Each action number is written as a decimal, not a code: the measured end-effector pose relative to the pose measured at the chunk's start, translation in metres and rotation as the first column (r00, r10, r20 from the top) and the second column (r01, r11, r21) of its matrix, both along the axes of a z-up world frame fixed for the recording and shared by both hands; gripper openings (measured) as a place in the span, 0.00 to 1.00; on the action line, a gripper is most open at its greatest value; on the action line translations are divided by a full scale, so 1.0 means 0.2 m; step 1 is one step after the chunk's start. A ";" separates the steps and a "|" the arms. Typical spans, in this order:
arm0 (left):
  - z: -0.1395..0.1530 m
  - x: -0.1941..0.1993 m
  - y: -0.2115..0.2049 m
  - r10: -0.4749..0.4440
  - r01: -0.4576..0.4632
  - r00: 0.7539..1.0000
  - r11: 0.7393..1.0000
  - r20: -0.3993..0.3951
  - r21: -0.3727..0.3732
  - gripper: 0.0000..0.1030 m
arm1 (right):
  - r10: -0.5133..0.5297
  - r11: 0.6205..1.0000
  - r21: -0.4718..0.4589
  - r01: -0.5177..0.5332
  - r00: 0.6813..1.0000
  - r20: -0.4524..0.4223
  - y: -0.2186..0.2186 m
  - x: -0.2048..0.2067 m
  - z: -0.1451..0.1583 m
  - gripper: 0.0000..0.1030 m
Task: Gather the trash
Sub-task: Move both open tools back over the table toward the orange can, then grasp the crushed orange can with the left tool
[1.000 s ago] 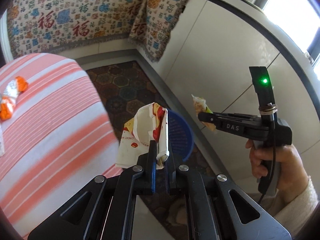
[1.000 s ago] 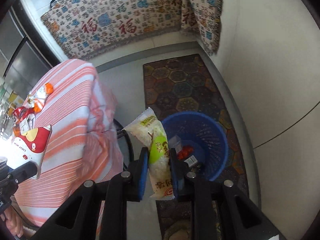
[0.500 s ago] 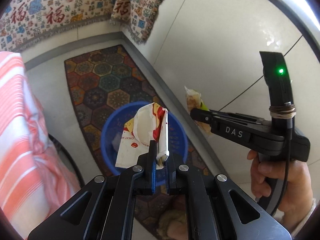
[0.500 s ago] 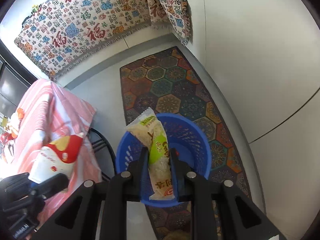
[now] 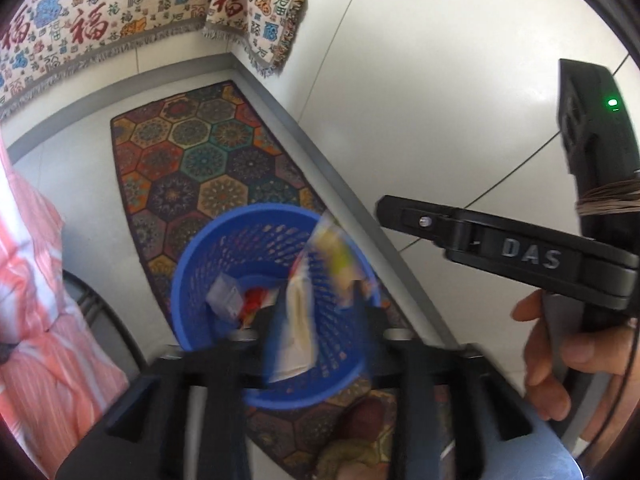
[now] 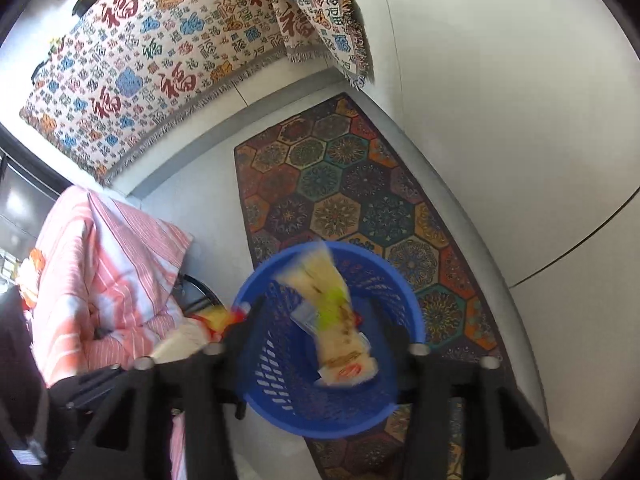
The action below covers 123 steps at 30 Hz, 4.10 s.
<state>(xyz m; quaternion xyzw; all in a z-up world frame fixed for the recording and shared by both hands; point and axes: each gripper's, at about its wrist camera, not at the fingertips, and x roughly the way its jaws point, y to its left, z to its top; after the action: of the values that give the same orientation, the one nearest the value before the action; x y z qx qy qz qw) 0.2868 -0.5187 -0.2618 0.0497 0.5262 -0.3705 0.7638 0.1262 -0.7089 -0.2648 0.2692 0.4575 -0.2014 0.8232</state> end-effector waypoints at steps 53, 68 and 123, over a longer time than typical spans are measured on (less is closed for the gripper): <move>0.29 -0.24 2.63 0.488 -0.544 0.832 0.811 0.263 0.215 1.00 | 0.544 0.775 -0.368 -0.514 0.839 -0.027 2.47 0.49 0.18 0.72; 0.30 0.08 2.88 0.439 -0.498 0.850 0.849 0.290 0.174 1.00 | 0.525 0.785 -0.377 -0.493 0.851 -0.020 2.48 0.51 0.17 0.77; 0.37 -0.25 2.94 0.633 -0.661 0.740 0.747 0.229 0.072 0.67 | 0.886 0.420 0.005 -0.907 0.411 0.213 2.70 0.70 0.21 0.73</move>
<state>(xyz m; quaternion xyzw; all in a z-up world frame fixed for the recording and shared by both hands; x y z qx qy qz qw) 0.2376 0.0688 -0.1880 -0.0446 0.4613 -0.0348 0.8854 0.2659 -0.1690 -0.2231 0.0480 0.4661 0.3231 0.8222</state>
